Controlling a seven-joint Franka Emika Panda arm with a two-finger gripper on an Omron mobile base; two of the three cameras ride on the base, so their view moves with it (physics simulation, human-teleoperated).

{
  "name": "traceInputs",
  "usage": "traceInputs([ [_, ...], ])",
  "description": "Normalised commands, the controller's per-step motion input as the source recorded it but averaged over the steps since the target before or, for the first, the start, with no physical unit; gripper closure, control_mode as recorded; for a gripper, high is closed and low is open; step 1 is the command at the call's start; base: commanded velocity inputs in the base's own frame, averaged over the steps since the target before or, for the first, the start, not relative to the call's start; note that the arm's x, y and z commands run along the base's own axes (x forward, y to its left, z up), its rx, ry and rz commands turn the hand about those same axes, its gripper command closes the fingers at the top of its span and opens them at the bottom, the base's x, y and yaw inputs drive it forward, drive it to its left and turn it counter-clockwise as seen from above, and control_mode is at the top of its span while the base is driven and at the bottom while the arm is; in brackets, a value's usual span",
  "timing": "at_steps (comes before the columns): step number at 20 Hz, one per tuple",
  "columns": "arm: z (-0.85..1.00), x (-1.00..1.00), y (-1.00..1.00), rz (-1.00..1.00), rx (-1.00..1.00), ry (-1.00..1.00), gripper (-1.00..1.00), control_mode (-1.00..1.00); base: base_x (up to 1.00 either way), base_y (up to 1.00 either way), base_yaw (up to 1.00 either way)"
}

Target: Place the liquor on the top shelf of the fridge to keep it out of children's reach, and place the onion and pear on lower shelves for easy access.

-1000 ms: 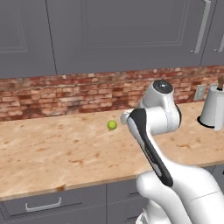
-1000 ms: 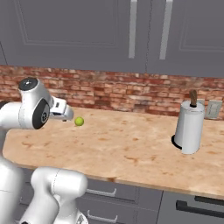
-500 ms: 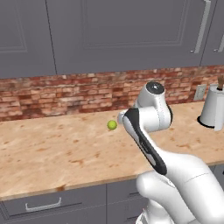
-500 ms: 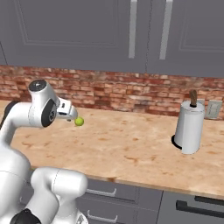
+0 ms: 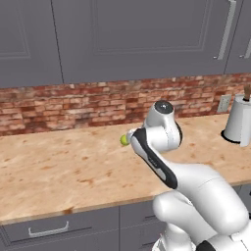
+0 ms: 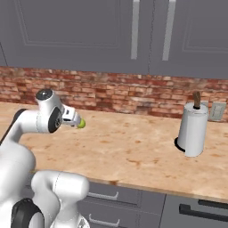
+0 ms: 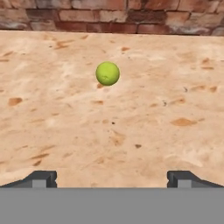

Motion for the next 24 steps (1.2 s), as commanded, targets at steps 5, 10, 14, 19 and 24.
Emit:
traceInputs([
  [5,-0.32,0.34,0.07,0.00,0.00,0.00,-1.00,-1.00,0.00,0.00,0.00],
  [10,-0.23,0.35,0.05,0.00,0.00,0.00,-1.00,-1.00,0.00,0.00,0.00],
  [14,-0.20,0.38,0.07,0.00,0.00,0.00,-1.00,-1.00,0.00,0.00,0.00],
  [19,-0.18,0.38,0.05,0.00,0.00,0.00,-1.00,-1.00,0.00,0.00,0.00],
  [24,-0.17,0.36,0.01,0.00,0.00,0.00,-1.00,-1.00,0.00,0.00,0.00],
])
